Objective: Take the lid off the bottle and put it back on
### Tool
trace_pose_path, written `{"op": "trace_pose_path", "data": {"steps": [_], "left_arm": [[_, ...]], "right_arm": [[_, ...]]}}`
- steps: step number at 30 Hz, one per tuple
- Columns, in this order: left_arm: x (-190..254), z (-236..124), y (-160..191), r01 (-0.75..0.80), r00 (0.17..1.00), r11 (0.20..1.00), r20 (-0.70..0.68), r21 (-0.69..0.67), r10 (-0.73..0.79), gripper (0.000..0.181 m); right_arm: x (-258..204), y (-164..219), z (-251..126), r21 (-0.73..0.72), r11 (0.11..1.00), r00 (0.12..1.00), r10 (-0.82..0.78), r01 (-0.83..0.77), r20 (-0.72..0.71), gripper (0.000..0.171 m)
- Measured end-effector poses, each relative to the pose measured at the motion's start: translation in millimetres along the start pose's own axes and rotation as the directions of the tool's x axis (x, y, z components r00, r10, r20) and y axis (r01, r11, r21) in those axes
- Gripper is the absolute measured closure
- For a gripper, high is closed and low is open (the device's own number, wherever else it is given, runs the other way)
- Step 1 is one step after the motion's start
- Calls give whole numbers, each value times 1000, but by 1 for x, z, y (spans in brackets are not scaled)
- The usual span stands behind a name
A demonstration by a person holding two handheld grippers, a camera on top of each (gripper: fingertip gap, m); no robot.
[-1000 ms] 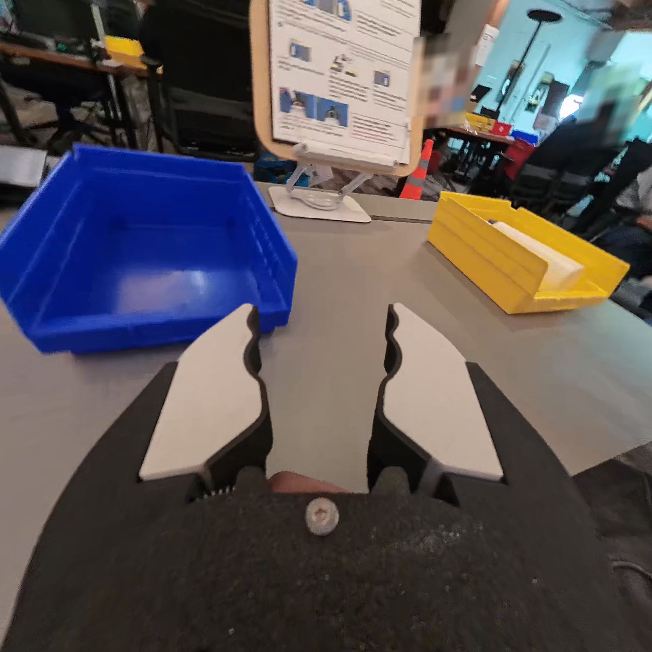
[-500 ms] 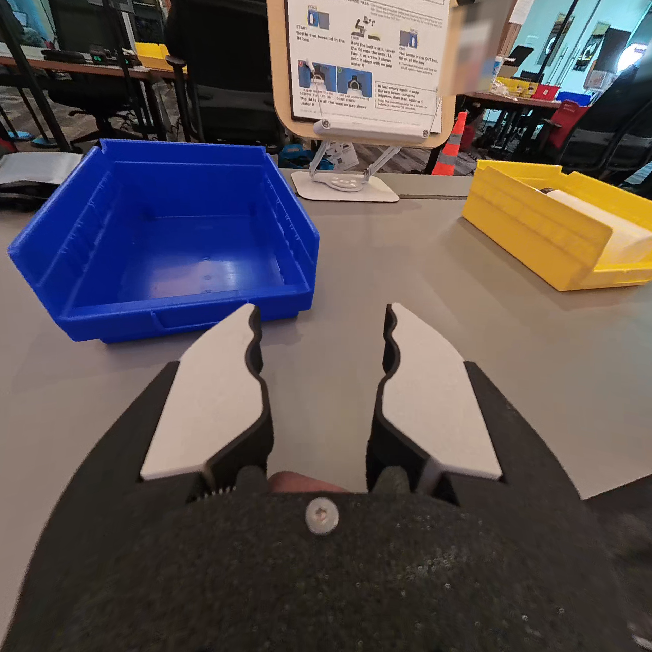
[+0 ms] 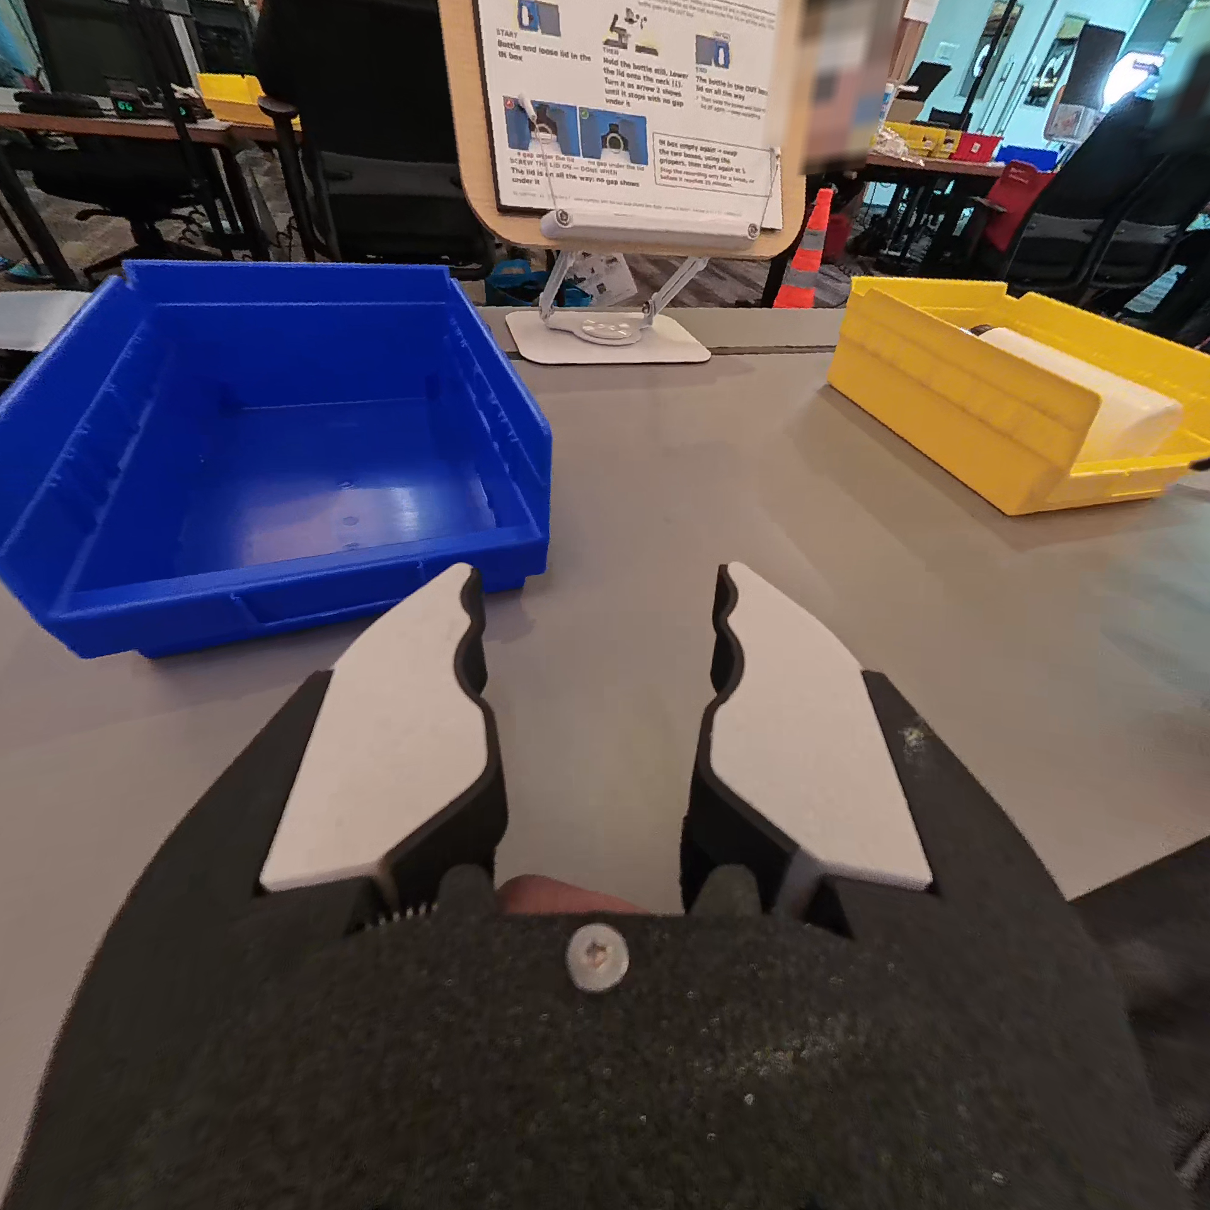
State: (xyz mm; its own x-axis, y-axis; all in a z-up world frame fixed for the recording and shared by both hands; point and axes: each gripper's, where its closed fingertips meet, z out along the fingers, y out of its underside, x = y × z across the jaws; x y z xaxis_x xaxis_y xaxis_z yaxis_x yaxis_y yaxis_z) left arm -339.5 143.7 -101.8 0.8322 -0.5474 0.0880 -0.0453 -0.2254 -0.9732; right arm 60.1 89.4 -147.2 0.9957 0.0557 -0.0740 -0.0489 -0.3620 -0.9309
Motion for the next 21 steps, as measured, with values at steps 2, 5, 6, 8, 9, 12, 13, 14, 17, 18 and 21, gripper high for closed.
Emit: {"op": "trace_pose_path", "data": {"steps": [2,5,6,8,9,12,13,14,17,18,21], "left_arm": [[3,8,6,-10,1000,1000,-20,-29,10,114],[12,18,10,6,997,999,-79,-54,-11,112],[15,22,11,12,995,999,-99,-50,-17,112],[19,32,15,5,992,998,-124,-69,-14,112],[21,36,17,6,991,996,-136,-84,-17,111],[36,54,8,3,983,998,-184,-65,-15,113],[45,64,4,13,977,998,-213,-68,-27,113],[57,77,0,26,966,996,-253,-85,-47,113],[104,124,-3,0,922,987,-381,-160,-62,110],[120,142,0,-48,912,983,-408,-179,-30,109],[174,192,14,-186,878,956,-475,-227,58,105]], "right_arm": [[-13,-5,18,-3,1000,999,-20,20,35,89],[-22,-11,46,-24,999,999,-21,22,40,87],[-25,-12,56,-40,999,999,-15,17,47,86],[-32,-16,71,-58,998,998,3,1,69,86],[-36,-18,78,-64,998,997,19,-14,78,83],[-56,-23,89,-84,996,987,36,-23,155,80],[-65,-23,90,-97,995,979,28,-8,202,85],[-75,-25,89,-102,995,965,21,6,263,91],[-84,-47,68,-30,999,945,45,-38,323,105],[-77,-56,57,4,999,955,45,-48,292,106],[-30,-83,15,144,989,999,25,-30,36,103]]}}
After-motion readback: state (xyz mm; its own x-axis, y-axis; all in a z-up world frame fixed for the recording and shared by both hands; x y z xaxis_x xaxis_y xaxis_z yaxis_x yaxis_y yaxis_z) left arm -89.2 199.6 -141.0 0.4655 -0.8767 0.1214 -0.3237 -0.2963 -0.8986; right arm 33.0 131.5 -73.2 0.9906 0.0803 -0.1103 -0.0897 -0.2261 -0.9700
